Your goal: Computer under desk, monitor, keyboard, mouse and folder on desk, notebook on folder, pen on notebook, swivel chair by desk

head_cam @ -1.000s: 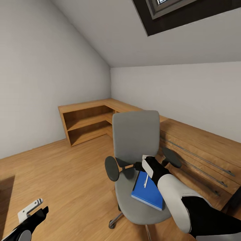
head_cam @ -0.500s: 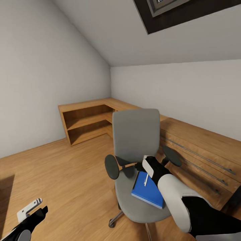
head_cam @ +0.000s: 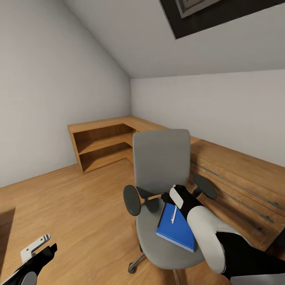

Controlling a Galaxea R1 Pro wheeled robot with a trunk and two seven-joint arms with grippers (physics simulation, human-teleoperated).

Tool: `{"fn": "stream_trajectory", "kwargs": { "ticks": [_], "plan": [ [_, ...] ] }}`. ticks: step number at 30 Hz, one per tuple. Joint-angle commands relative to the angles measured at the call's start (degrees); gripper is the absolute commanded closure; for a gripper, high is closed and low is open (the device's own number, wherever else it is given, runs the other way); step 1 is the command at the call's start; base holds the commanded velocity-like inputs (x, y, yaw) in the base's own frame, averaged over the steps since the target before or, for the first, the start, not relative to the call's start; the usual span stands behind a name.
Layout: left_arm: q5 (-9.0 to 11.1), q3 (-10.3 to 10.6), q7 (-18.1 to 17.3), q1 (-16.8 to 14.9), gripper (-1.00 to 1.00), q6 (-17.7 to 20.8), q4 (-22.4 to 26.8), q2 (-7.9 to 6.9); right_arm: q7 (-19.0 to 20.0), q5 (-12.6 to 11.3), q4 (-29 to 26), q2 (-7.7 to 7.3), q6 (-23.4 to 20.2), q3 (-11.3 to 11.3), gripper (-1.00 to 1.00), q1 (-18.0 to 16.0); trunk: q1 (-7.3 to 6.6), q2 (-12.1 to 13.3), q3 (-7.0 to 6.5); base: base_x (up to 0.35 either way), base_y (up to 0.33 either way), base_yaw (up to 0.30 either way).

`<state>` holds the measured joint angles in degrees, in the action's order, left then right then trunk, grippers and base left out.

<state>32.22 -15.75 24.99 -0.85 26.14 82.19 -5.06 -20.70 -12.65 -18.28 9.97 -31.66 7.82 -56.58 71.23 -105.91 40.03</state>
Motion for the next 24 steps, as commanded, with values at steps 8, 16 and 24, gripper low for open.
{"fn": "stream_trajectory", "kwargs": {
  "ticks": [8,16,24],
  "plan": [
    [0.57,0.11,0.49,-0.03,-1.00,0.14,-0.08,0.01,-0.91,-1.38,0.60,0.03,0.98,0.59,-1.00,-0.02,0.02,-0.03,0.06,0.109,0.000,0.000],
    [0.58,0.07,0.46,-0.03,-1.00,0.25,-0.10,-0.10,-5.23,-1.67,2.17,0.03,2.67,5.13,-1.00,-0.02,0.02,-0.03,0.06,0.005,0.000,0.000],
    [0.96,-0.41,0.56,-0.03,-1.00,0.49,0.08,-0.06,-13.54,-1.82,2.39,0.03,2.90,6.09,-1.00,-0.02,0.02,-0.03,0.06,0.000,0.000,0.000]
  ]
}}
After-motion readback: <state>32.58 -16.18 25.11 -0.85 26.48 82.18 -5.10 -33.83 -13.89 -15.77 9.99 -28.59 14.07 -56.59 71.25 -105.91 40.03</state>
